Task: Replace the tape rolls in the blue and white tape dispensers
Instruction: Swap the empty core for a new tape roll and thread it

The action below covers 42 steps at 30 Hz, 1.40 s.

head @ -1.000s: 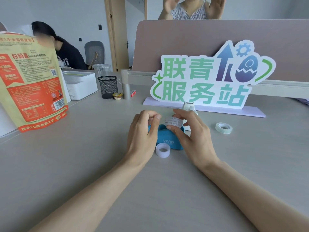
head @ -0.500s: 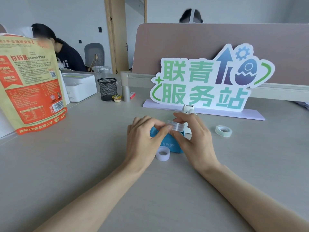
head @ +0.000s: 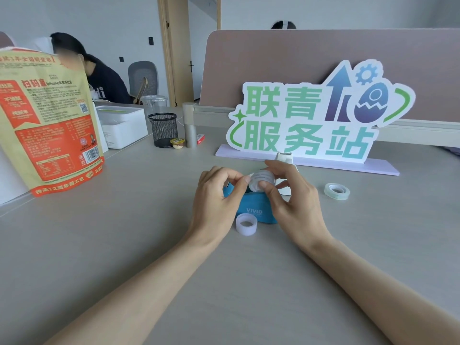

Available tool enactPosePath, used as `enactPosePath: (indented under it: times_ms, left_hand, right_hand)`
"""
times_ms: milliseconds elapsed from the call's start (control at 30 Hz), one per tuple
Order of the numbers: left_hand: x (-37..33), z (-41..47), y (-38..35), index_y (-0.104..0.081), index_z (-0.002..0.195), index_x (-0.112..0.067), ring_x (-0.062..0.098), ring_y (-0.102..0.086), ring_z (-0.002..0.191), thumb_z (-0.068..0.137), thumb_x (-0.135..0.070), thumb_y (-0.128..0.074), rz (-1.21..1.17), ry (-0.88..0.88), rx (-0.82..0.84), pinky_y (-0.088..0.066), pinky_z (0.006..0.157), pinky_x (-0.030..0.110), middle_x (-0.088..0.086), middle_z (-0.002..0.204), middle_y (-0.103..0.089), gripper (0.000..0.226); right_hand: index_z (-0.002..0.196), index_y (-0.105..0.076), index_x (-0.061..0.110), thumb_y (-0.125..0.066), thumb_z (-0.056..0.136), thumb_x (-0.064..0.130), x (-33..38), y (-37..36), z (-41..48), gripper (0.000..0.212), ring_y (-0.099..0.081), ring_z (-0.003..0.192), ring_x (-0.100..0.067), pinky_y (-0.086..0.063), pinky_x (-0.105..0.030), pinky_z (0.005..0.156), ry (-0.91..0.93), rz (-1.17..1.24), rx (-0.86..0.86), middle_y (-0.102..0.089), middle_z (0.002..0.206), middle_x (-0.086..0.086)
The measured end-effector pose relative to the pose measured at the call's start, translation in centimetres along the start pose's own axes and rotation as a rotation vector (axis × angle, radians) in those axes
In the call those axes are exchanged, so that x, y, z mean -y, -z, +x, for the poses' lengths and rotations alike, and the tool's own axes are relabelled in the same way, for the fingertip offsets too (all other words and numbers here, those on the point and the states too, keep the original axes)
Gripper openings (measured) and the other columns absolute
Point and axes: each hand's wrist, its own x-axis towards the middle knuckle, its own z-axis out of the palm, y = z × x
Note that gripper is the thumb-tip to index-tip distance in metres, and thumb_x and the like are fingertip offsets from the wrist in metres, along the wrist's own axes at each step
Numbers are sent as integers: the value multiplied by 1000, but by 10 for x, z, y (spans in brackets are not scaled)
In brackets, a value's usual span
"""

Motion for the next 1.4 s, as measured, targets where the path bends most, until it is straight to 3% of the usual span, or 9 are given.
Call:
enactPosePath:
  times_ms: [300,367,500,667,867,1067,1200,1300,1400]
  left_hand:
    - [2,1,0,-65,80,-20,4,-43,86,90,-25,-61,25,12,13,-34,73,11,-15,82,-56,11]
    - [4,2,-2,-67,84,-22,11,-42,91,91,-30,-59,52,17,13,-36,81,16,-13,89,-56,14]
    - [1,2,-5,-71,86,-27,7,-37,97,84,-48,-55,94,46,10,-36,94,30,-18,96,-52,26]
    - [-4,4,0,-65,81,-34,6,-37,103,89,-36,-63,2,99,47,-35,102,34,-23,95,-53,9]
    - [-1,3,-4,-71,95,-23,12,-36,115,96,-36,-49,62,209,115,-30,107,36,-13,115,-58,25]
    - [-5,5,1,-59,67,-43,5,-34,109,97,-36,-46,9,211,115,-29,109,37,-21,104,-55,33]
    - [-5,4,0,-61,73,-40,6,-34,118,98,-38,-44,8,224,133,-26,111,37,-18,112,-58,29]
    - [-5,5,1,-68,84,-30,5,-35,114,97,-37,-45,-3,199,111,-28,110,39,-23,104,-56,27]
    - [-2,6,2,-70,86,-31,6,-37,113,93,-42,-51,-25,170,92,-31,108,40,-26,100,-56,23]
  right_hand:
    - [117,-60,17,-60,94,15,0,2,1,23,-52,93,4,-39,-5,78,-49,15,-3,-62,98,17]
    - [115,-61,18,-60,94,16,0,2,1,21,-53,93,3,-41,-7,79,-53,20,1,-63,98,15]
    - [110,-63,18,-63,92,15,-1,0,2,18,-58,92,-4,-46,-17,83,-35,23,3,-65,99,12]
    - [103,-65,18,-64,92,14,0,0,2,12,-59,93,-2,-47,-19,80,-26,27,10,-68,97,10]
    - [102,-65,17,-63,92,12,1,1,1,12,-60,94,-6,-47,-19,81,-14,36,6,-68,99,8]
    - [101,-64,16,-63,92,8,2,1,0,13,-59,93,-2,-44,-11,77,22,30,-8,-68,100,9]
    - [102,-65,12,-63,91,4,1,1,-1,14,-61,95,-5,-50,-21,82,76,39,-17,-67,102,6]
    - [103,-65,11,-62,91,2,-1,1,-1,15,-62,98,-11,-51,-30,83,90,35,-16,-67,104,5]
    - [103,-65,13,-63,91,4,0,1,-1,15,-62,99,-12,-52,-32,82,84,32,-16,-67,105,6]
